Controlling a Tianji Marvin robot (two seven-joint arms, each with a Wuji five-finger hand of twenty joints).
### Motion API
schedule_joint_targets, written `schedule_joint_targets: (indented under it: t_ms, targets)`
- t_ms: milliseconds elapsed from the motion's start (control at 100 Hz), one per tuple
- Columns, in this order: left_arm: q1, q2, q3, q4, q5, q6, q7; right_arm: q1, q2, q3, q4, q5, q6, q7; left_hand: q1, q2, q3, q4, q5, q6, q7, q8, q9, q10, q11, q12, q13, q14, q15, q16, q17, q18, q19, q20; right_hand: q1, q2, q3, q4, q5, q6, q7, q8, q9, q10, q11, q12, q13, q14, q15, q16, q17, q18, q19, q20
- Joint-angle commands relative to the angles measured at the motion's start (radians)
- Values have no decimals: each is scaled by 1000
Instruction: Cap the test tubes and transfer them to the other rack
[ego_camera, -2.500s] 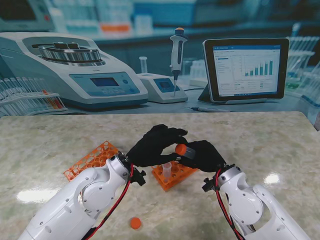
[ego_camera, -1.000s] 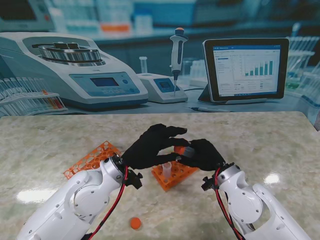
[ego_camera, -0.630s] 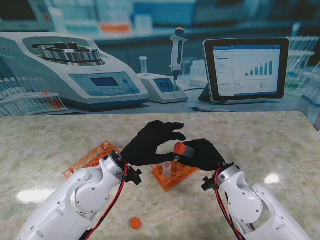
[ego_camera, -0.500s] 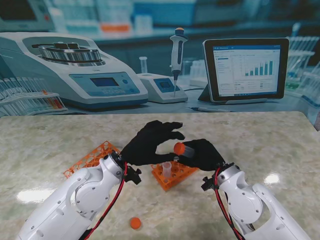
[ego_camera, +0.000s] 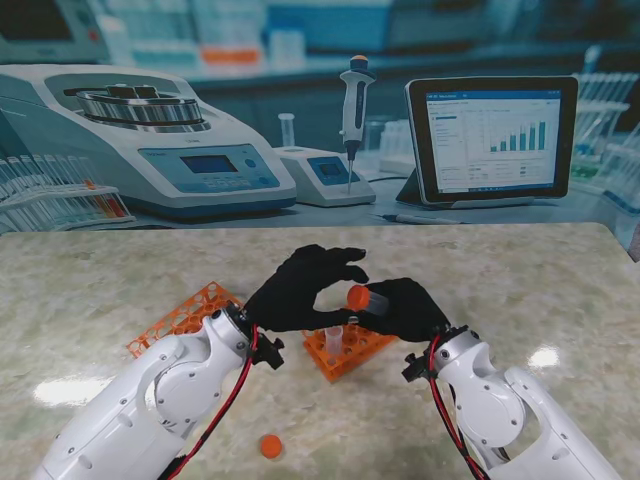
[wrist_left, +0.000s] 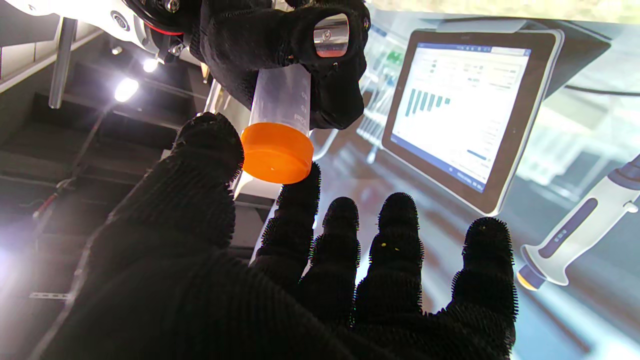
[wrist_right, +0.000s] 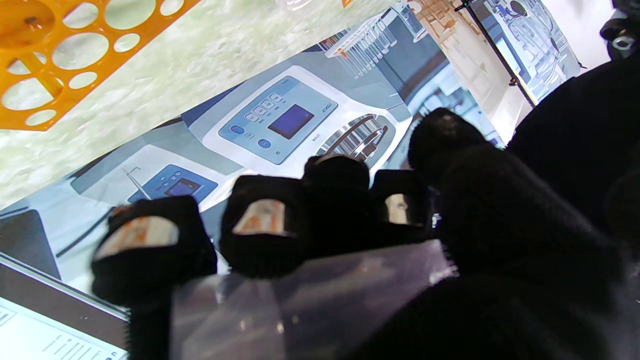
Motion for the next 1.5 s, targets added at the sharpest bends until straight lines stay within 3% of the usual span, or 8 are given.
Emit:
schedule_joint_targets:
  t_ms: [0,230,300,410,840,1130,1300,1490]
  targets:
    - [-4,-1,4,4,5,4,-2,-5,-4,-4,-4,0,6,-1,-4,-10,31,-10,-9,13,28,16,-30,9,-6,29,-13,-27,-1,8,-11,-3,-37,1,29,39,8,11,22,-45,35,28,26,20,30,3,25,-62,63,21,21,-30,74,6]
    - [-10,-2,14,12,16,9,5,-5,-4,-3,-4,-1,6,-2,46,44,32,-8,6,-3,103,33,-11,7,-2,32,2,-29,7,19,-9,1,-26,5,29,39,8,11,23,-45,35,29,27,21,30,3,25,-62,63,22,21,-30,74,6]
    - [-10,-3,16,11,13,11,6,-5,-4,-3,-5,-1,6,-1,170,121,-152,13,16,-20,151,38,2,3,2,34,11,-31,9,24,-9,1,-21,2,29,39,9,11,23,-45,35,29,27,21,30,3,25,-62,63,22,21,-30,74,6]
    - [-10,-6,20,13,2,10,12,-5,-4,-3,-4,-1,6,-1,295,173,-264,39,42,-58,216,19,27,-11,11,36,30,-36,16,29,-6,4,-16,3,29,39,8,11,23,-45,35,29,26,20,30,3,25,-62,63,22,21,-30,74,6]
    - [-16,-13,33,23,2,3,39,-5,-4,-2,-6,0,2,1,458,202,-271,49,272,-153,236,-126,129,-78,53,38,105,-47,38,39,18,17,13,-4,29,39,9,11,23,-45,35,29,26,20,30,3,25,-63,63,22,21,-30,74,6]
    - [-16,-7,33,22,11,-8,23,-5,-4,0,-8,0,-1,1,491,171,-131,43,332,-196,98,-203,126,-76,46,18,100,-49,29,27,12,11,14,-19,29,39,9,11,23,-45,35,29,27,20,30,3,25,-63,63,22,21,-30,74,6]
    - [-19,-4,34,24,18,-13,14,-5,-4,-1,-8,0,-1,0,444,115,49,30,284,-235,23,-198,113,-50,22,-11,81,-43,9,1,12,8,6,-31,30,40,9,11,23,-45,35,29,27,19,30,3,25,-63,63,22,21,-30,74,6]
    - [-20,-3,37,28,22,-17,13,-5,-4,-2,-9,0,0,0,436,91,79,26,248,-275,11,-202,106,-48,16,-18,72,-40,9,-3,14,6,7,-33,29,40,8,11,23,-45,35,29,26,19,30,3,25,-64,62,21,21,-30,74,6]
